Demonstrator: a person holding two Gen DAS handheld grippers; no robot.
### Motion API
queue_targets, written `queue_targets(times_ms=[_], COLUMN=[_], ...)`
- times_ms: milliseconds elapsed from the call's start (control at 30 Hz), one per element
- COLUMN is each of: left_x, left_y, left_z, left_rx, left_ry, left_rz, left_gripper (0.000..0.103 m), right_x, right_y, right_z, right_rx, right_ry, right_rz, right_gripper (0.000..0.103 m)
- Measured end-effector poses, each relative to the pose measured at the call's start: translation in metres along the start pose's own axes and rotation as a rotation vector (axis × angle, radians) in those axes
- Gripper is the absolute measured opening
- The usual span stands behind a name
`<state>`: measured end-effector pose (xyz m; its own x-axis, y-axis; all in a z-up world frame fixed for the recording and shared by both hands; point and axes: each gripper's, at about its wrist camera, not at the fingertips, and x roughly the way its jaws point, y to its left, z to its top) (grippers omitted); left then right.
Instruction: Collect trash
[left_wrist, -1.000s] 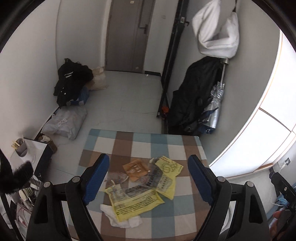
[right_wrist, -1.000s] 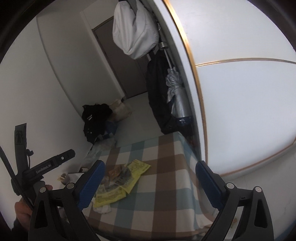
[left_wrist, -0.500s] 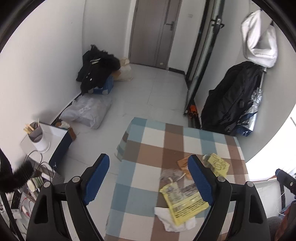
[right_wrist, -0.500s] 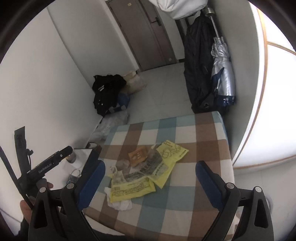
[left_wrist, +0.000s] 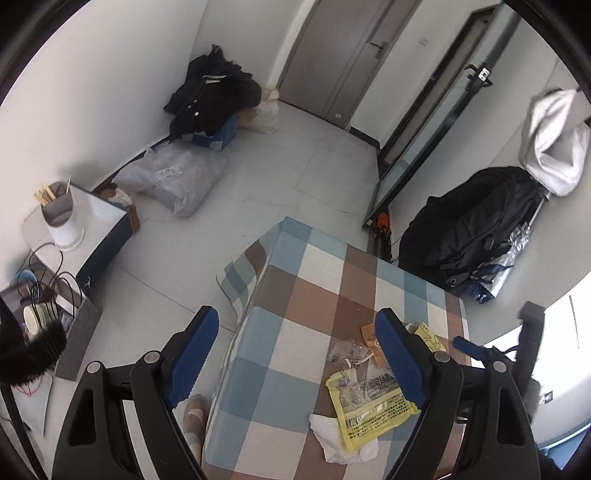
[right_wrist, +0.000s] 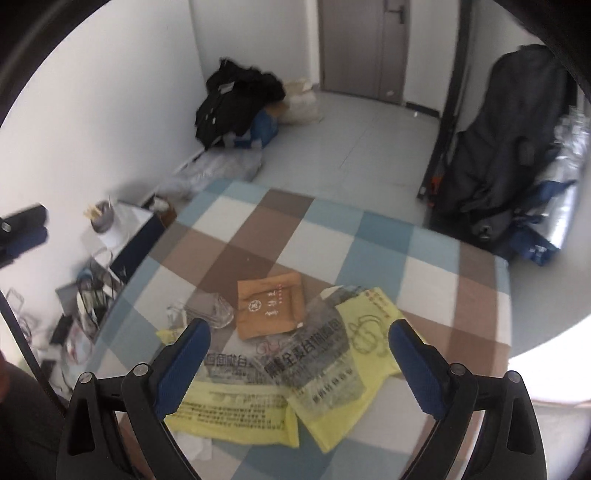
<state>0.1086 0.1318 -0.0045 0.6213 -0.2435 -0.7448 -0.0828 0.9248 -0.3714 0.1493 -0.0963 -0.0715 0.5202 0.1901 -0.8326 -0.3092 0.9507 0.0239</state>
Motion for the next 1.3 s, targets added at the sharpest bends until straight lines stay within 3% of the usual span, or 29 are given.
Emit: queue_targets(times_ms=[167,433,600,667,1167,1300], left_x=[0.008,0.018,0.022,0.024,0.031,0.033], left_y=[0.011,0.011,0.007,0.009,0.019,0.024], left_z=[0.004,0.005,0.004,0.002,0.0,0.0], left_rx=[-0.059,-0.059,-0.029,-0.033,-0.087,-0.108], left_ry=[0.03,0.065,0.078,0.092,0.15,0.157], left_rz=[0.004,0.03,0.05,0.043,0.037,0.032], left_gripper=[0.084,0.084,0.084,0.084,0.084,0.084], right_x=[0.039,0.055,0.062,0.066,0.06,0.038], right_y=[0.008,0.028,0.031,0.031,0.026,0.013], right_z=[0.007,0.009,0.007,0.005,0.007,0.016], right_rx=[-0.045,-0.162,-0.208,-0.228,-0.222,-0.174], right_ry=[0.055,0.081,0.112,0.139,0.122,0.05], right_rz=[-0.011,-0.026,-0.035,-0.036,-0.015,0.001], right_gripper=[0.097,0.092,0.077,0.076,0.072,0.075])
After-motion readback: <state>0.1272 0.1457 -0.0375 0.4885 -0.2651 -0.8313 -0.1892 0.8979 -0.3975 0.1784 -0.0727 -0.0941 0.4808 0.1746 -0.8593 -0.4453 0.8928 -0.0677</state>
